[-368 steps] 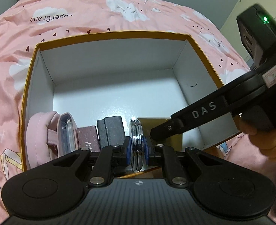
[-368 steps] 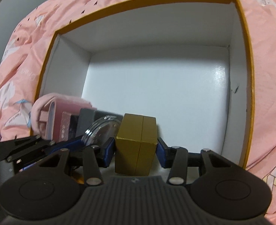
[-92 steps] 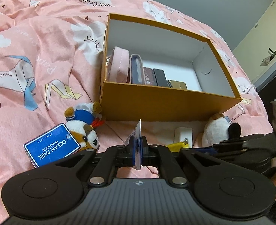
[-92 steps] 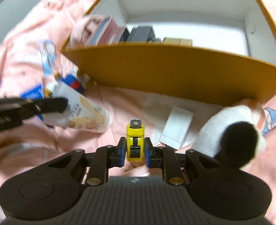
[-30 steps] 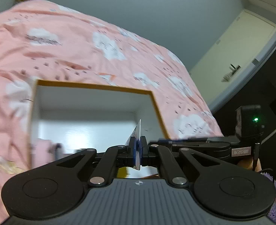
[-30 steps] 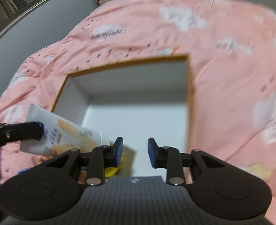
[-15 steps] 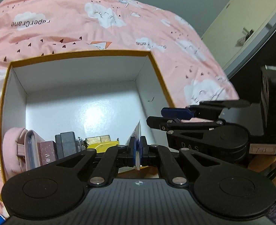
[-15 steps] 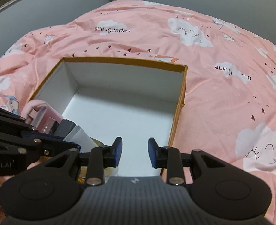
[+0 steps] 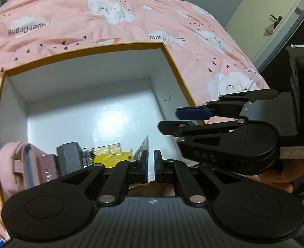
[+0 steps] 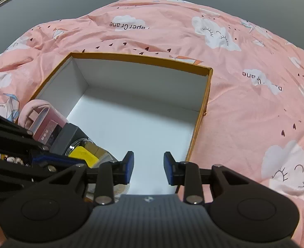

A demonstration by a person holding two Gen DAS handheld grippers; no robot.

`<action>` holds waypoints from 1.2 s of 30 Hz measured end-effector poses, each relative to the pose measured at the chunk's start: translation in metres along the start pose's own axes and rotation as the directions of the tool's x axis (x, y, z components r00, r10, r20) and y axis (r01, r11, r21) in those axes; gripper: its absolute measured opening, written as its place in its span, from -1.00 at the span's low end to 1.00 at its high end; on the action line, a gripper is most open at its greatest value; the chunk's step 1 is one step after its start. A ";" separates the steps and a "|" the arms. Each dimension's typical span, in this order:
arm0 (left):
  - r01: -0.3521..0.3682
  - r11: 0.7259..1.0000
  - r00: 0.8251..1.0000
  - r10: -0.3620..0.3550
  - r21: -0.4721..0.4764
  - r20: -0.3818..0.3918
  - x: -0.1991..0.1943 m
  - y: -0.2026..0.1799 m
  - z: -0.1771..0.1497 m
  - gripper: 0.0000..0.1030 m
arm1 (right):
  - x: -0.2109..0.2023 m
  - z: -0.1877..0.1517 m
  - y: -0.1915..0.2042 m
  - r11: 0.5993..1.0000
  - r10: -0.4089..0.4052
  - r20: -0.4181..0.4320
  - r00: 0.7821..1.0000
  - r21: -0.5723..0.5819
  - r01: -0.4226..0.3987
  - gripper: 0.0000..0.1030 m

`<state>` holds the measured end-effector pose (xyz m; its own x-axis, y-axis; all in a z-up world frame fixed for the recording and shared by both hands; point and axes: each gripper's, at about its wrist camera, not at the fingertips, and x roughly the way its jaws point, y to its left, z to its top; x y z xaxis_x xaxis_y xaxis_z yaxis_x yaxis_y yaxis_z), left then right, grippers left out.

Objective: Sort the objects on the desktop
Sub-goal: 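Lower the card into the orange box and open the left tool, then withdraw both tools back toward the remaining items in front of the box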

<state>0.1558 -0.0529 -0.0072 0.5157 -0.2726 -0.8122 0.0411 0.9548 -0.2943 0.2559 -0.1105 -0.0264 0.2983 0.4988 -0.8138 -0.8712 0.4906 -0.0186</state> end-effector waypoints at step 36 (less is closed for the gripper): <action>0.040 0.999 0.999 -0.040 -0.022 -0.001 -0.053 0.068 -0.064 -0.73 | 0.111 0.033 0.039 0.750 -0.038 -0.549 0.835 -0.568 -0.340 -0.74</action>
<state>0.0762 0.0185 -0.0162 0.5132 -0.3103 -0.8002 0.0429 0.9405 -0.3371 0.2678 -0.0122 -0.0981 0.0675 0.0054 -0.9977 -0.9760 -0.2074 -0.0671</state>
